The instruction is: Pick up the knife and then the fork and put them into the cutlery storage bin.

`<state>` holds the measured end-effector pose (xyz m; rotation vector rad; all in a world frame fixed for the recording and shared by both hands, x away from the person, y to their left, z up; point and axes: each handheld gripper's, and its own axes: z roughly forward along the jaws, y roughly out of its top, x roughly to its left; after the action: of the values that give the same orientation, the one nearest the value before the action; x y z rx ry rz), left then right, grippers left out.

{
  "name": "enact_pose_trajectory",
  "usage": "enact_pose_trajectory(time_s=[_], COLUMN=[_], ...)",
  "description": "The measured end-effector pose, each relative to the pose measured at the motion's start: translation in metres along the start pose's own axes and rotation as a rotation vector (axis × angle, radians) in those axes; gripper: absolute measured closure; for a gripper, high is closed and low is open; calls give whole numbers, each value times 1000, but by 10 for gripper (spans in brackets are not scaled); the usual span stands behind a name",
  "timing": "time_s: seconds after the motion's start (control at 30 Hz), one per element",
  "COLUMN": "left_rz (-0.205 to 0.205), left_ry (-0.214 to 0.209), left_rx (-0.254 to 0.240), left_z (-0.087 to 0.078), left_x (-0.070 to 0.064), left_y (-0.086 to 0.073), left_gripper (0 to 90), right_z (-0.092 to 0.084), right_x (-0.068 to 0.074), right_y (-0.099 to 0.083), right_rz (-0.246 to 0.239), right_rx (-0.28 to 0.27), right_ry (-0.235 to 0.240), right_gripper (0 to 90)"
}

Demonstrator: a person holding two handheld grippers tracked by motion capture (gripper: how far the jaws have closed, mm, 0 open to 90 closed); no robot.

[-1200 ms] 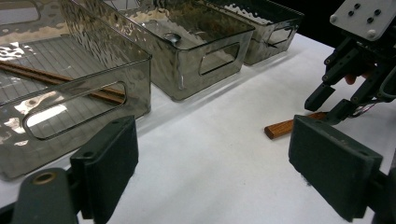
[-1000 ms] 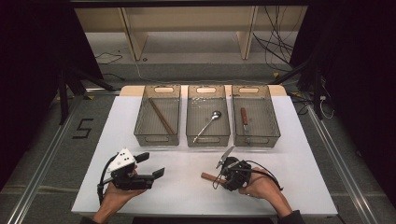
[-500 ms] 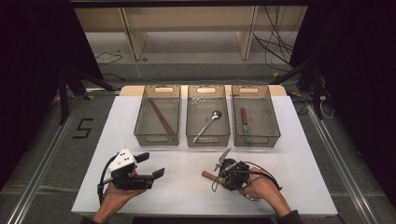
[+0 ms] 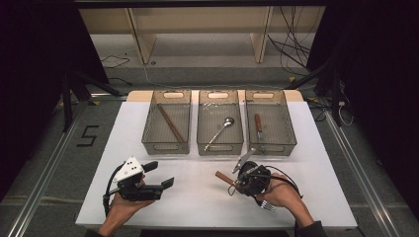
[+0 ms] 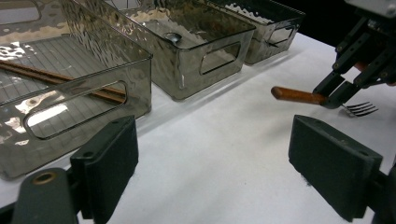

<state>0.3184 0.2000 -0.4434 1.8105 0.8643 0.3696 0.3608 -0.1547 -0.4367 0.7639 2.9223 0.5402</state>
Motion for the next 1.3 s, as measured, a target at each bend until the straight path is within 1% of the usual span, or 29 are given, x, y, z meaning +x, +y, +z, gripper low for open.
enact_pose_trajectory(time_s=[0.1, 0.3, 0.4, 0.53, 0.7, 0.93, 1.03, 1.3], left_rz=[-1, -2, -2, -2, -3, -4, 0, -2], left_ry=[1, 2, 3, 5, 8, 8, 9, 9], left_rx=[0, -1, -3, -5, -7, -9, -10, -11], left_z=[0, 0, 0, 0, 0, 0, -1, 0], left_x=[0, 0, 0, 0, 1, 1, 1, 1], left_y=[0, 0, 0, 0, 0, 0, 0, 0], left_gripper=[156, 156, 156, 156, 156, 156, 156, 156], right_z=[-6, -21, -29, -40, -56, -82, -90, -110], right_x=[-3, -10, -15, -26, -41, -63, -72, -101], right_y=[-1, -1, -1, -2, 0, 7, 11, 19], right_rz=[21, 48, 64, 103, 163, 216, 238, 320], right_rx=[-32, -105, -150, -220, -306, -421, -450, -521], right_ry=[1, 7, 13, 10, -14, -47, -65, -112], right_gripper=[780, 780, 780, 779, 779, 779, 779, 779])
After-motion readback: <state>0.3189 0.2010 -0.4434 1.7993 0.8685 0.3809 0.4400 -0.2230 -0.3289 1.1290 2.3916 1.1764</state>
